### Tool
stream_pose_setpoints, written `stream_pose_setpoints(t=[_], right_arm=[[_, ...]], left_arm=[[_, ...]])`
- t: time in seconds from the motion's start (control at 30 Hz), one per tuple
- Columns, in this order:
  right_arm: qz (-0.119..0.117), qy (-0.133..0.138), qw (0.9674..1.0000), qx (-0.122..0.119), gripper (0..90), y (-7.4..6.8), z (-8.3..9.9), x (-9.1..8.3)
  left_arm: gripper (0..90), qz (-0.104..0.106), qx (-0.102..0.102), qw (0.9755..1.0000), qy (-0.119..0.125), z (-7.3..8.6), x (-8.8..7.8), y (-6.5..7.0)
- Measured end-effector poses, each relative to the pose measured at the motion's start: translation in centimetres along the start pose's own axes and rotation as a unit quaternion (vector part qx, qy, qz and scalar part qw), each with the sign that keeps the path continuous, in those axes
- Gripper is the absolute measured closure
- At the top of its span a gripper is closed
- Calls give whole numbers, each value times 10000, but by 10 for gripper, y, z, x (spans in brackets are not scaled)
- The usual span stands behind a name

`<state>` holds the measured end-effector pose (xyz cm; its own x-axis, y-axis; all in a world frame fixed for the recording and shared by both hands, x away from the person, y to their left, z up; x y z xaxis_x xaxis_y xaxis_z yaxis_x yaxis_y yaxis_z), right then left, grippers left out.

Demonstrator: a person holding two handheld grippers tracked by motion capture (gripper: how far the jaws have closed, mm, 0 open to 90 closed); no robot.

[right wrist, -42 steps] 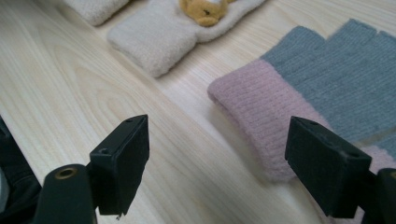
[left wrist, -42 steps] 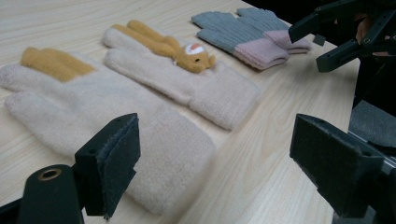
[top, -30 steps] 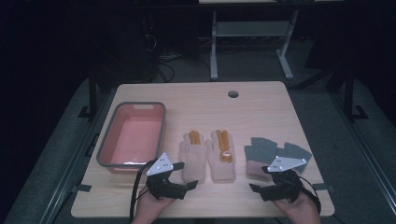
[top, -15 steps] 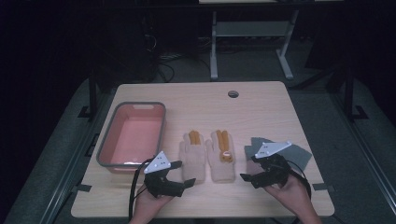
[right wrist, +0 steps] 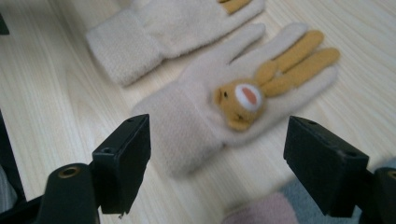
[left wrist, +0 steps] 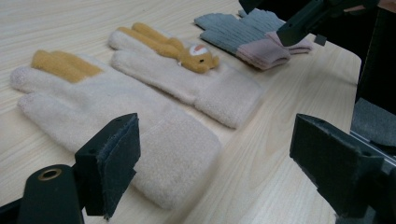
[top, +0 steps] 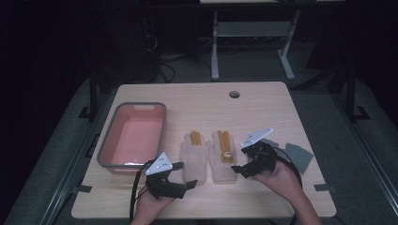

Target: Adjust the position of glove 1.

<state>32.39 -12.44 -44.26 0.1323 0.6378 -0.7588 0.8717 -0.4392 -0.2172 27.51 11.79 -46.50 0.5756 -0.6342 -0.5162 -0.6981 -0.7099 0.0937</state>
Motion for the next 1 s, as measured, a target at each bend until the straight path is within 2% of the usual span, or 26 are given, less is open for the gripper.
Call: stream_pose_setpoints(t=[0.2,0.3,0.47,0.83,1.0], right_arm=[[-32,-50,9999,-110,227,2,-14,5],[-66,-254,9994,-230,228,6,-21,13],[-110,-385,9988,-291,232,11,-29,21],[-171,-671,9971,-305,270,22,-33,37],[-108,-817,9962,-284,306,28,-32,46]], left_arm=[[157,26,42,10000,-12,0,0,1],[158,33,29,10000,-8,0,0,2],[158,20,-5,10000,3,0,0,1],[158,22,6,10000,13,0,0,2],[158,-18,57,10000,20,-1,-1,1]])
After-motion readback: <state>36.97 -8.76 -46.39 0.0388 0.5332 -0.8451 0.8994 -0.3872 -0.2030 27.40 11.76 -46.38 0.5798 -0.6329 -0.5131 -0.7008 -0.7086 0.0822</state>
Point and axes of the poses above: each handheld gripper's, and its own axes: x roughly forward along the jaws, z roughly out of its underside, y roughly to its right, the point moved 6 cm from there along x, roughly forward along the jaws, and after that the axes turned 12 degrees about -z, right-handed, at the moved point
